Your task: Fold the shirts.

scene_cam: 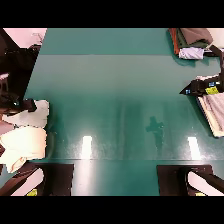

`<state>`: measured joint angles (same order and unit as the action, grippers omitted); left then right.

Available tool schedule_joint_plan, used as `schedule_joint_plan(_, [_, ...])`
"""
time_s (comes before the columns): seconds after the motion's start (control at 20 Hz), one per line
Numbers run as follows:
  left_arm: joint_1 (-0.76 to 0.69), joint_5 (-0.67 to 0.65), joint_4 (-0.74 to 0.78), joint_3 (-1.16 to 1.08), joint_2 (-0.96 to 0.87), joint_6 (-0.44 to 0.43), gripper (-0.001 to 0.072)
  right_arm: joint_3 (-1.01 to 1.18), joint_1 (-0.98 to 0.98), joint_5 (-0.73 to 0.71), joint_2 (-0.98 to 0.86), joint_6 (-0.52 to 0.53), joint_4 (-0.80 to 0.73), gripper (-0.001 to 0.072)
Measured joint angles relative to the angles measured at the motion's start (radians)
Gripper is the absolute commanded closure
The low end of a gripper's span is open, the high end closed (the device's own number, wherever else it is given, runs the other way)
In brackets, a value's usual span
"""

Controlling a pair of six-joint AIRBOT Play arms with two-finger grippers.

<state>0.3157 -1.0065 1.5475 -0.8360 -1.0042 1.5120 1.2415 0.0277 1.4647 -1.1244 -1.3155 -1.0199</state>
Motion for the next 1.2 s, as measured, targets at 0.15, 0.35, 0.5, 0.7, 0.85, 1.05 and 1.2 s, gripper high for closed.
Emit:
schedule_joint_plan(0.15, [0.004,0.056,0.018,0.043,-0.048,0.000,0.0484,0.000,0.000,-0.005,0.000,0.000,0.000,0.0697])
schedule_joint_plan(0.35, [0.006,0.071,0.023,0.034,-0.068,0.000,0.0682,0.000,0.000,-0.013,0.000,0.000,0.000,0.0697])
schedule_joint_plan(0.5, [-0.019,0.041,0.018,-0.056,-0.023,-0.017,0.0682,0.013,0.000,-0.019,0.000,0.000,0.003,0.0698])
schedule_joint_plan(0.7, [-0.146,-0.080,-0.013,-0.308,0.079,-0.042,0.0683,0.113,0.000,-0.035,-0.003,0.000,0.007,0.0697])
schedule_joint_plan(0.85, [-0.296,-0.206,-0.027,-0.523,0.116,-0.047,0.0683,0.220,0.000,-0.068,-0.004,0.000,0.008,0.0697])
schedule_joint_plan(1.05, [-0.499,-0.293,-0.037,-0.679,0.124,-0.003,0.0683,0.355,0.000,-0.108,-0.004,0.000,0.008,0.0697])
schedule_joint_plan(1.2, [-0.639,-0.307,-0.045,-0.716,0.070,0.034,0.0682,0.419,0.000,-0.124,-0.004,0.000,0.008,0.0697])
